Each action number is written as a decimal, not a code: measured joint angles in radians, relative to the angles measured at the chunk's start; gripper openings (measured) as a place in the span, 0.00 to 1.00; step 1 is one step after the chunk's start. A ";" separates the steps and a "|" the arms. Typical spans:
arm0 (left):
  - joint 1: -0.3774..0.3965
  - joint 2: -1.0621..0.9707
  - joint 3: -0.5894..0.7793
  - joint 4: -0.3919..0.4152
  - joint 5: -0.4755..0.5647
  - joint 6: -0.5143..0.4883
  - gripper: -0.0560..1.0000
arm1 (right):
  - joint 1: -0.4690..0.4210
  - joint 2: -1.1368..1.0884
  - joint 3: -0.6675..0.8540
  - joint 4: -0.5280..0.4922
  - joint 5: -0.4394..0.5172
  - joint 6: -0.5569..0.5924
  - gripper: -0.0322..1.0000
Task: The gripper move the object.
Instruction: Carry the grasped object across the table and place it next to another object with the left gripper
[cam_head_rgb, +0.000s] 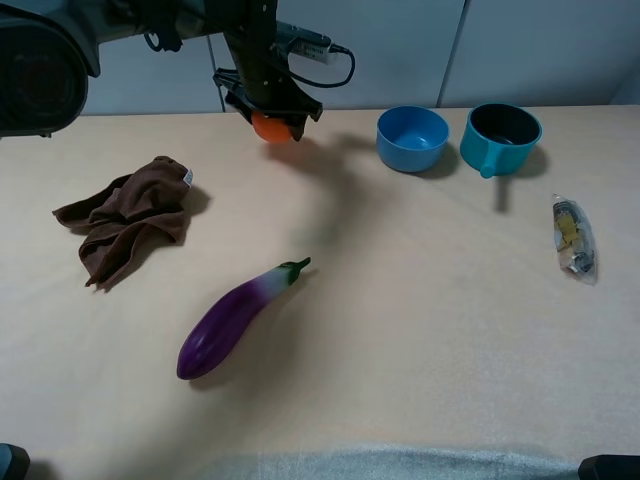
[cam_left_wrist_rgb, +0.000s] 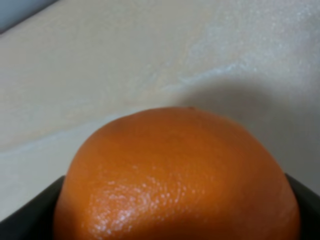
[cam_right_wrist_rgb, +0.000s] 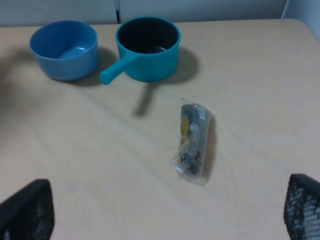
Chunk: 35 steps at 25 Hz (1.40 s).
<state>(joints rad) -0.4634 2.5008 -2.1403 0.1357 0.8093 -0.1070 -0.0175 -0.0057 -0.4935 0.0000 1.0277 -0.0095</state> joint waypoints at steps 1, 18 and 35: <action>0.000 0.000 -0.014 0.000 0.023 -0.001 0.75 | 0.000 0.000 0.000 0.000 0.000 0.000 0.70; 0.000 -0.043 -0.144 -0.072 0.323 -0.002 0.75 | 0.000 0.000 0.000 0.000 0.000 0.000 0.70; -0.069 -0.167 -0.144 -0.074 0.352 0.019 0.75 | 0.000 0.000 0.000 0.000 0.000 0.000 0.70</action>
<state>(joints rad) -0.5320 2.3338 -2.2846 0.0618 1.1617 -0.0879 -0.0175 -0.0057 -0.4935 0.0000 1.0277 -0.0095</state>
